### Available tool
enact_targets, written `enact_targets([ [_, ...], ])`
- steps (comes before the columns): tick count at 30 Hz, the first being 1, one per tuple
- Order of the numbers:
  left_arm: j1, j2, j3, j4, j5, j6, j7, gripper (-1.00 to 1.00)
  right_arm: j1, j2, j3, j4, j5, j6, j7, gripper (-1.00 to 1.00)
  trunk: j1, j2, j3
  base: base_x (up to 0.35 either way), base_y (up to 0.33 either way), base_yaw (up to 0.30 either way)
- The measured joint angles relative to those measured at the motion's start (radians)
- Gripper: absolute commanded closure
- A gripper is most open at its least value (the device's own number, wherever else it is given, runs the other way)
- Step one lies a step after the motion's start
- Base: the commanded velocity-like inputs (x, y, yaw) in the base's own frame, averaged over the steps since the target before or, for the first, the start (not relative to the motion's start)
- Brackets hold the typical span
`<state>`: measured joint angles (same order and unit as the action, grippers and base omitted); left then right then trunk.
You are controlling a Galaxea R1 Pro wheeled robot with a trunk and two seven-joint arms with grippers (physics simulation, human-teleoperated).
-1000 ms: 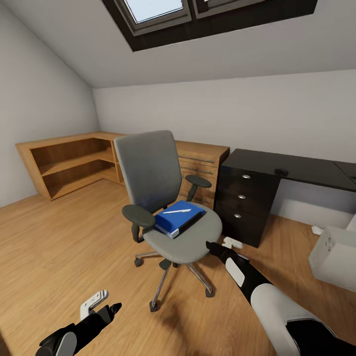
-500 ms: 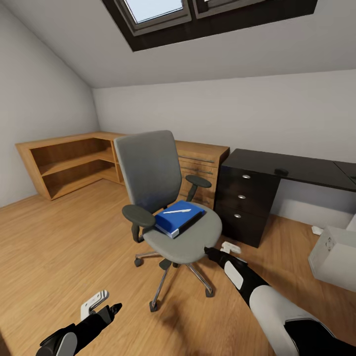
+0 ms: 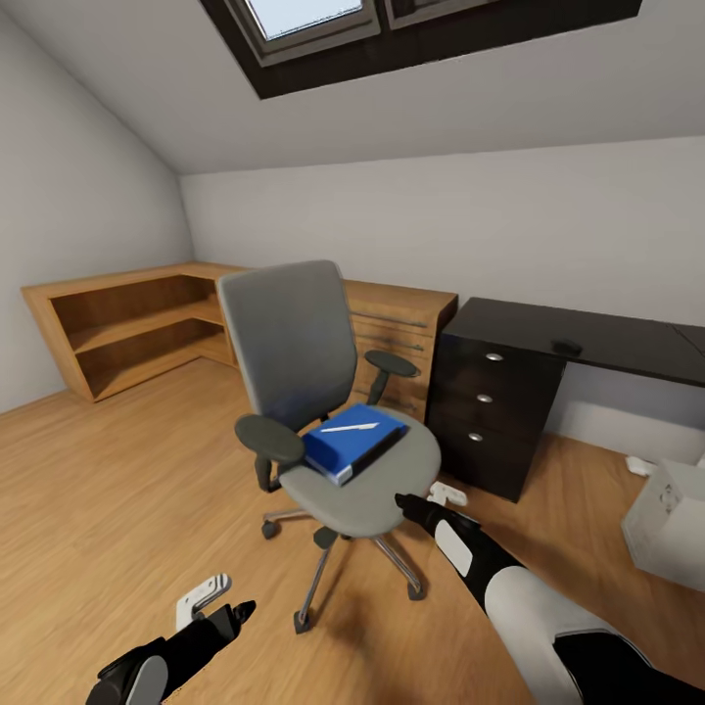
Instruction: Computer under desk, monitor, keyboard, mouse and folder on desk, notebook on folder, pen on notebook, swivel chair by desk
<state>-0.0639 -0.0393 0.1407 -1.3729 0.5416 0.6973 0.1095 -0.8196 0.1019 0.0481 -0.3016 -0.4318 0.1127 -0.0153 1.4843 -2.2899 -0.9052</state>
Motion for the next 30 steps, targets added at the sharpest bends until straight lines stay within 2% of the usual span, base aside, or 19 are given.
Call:
enact_targets([
  [18,0.000,-0.001,-0.002,0.000,0.000,0.000,0.003,-1.00,0.000,0.004,-0.001,-0.003,0.006,-0.009,0.003,-1.00,0.000,0.000,0.000,0.307,0.000,0.000],
  [30,0.000,0.000,-0.004,0.000,0.000,0.000,0.005,-1.00,0.000,0.009,-0.003,-0.004,0.007,-0.008,0.003,-1.00,0.001,0.000,-0.001,-0.004,0.000,0.000],
])
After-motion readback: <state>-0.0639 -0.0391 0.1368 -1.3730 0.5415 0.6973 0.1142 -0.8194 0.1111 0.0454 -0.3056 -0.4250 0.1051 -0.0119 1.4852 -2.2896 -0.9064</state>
